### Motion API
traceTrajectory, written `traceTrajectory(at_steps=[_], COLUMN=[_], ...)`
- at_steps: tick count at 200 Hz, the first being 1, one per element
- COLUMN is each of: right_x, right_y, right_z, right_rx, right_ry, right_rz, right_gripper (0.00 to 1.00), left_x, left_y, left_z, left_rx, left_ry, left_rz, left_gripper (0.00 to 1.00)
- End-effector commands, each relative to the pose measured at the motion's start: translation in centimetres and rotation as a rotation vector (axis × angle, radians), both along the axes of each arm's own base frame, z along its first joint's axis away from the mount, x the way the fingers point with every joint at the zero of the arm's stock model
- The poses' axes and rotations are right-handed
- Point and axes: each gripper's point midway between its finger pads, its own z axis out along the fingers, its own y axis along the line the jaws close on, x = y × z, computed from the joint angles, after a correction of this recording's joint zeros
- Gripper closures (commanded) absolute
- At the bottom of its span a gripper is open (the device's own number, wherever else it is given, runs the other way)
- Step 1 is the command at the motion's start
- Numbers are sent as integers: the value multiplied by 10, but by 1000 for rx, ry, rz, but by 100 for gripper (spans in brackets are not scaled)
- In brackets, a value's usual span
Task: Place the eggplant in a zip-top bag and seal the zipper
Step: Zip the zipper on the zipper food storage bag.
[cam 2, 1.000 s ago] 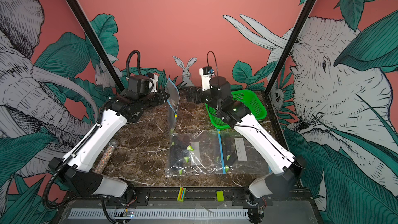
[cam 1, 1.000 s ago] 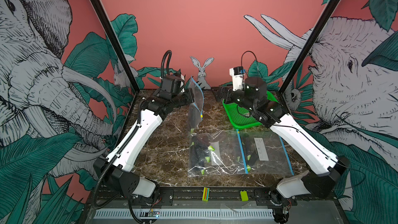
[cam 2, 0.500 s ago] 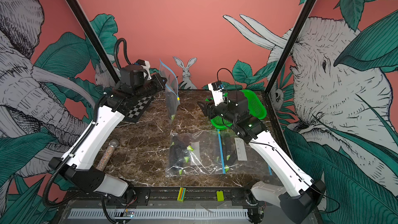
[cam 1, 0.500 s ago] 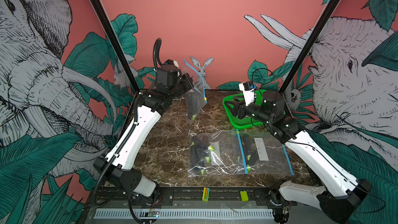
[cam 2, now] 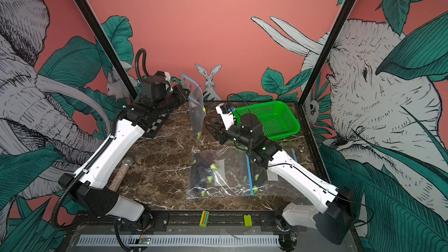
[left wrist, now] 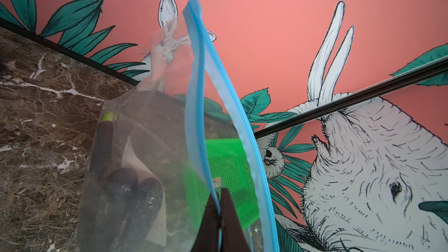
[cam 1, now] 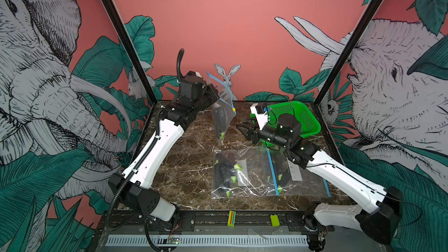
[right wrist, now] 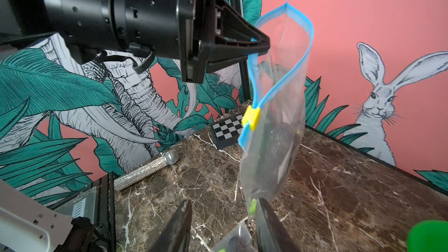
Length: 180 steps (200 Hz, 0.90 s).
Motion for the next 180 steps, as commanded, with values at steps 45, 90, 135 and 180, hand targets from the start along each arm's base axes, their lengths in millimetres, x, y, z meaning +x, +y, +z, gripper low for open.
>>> traceTrajectory(at_steps=[45, 90, 135, 180], right_x=[14, 26, 31, 32], right_y=[11, 20, 24, 20], right_z=[36, 36, 30, 30], right_rx=[102, 98, 106, 115], right_ry=[-105, -101, -88, -96], right_rz=[-63, -70, -77, -99], right_gripper=[65, 67, 72, 80], left_x=[0, -1, -2, -2], left_y=[1, 0, 1, 0], left_z=[17, 16, 20, 21], left_rx=[-39, -33, -36, -39], left_ry=[-43, -43, -51, -53], left_rz=[0, -7, -9, -13], left_gripper=[100, 100, 100, 100])
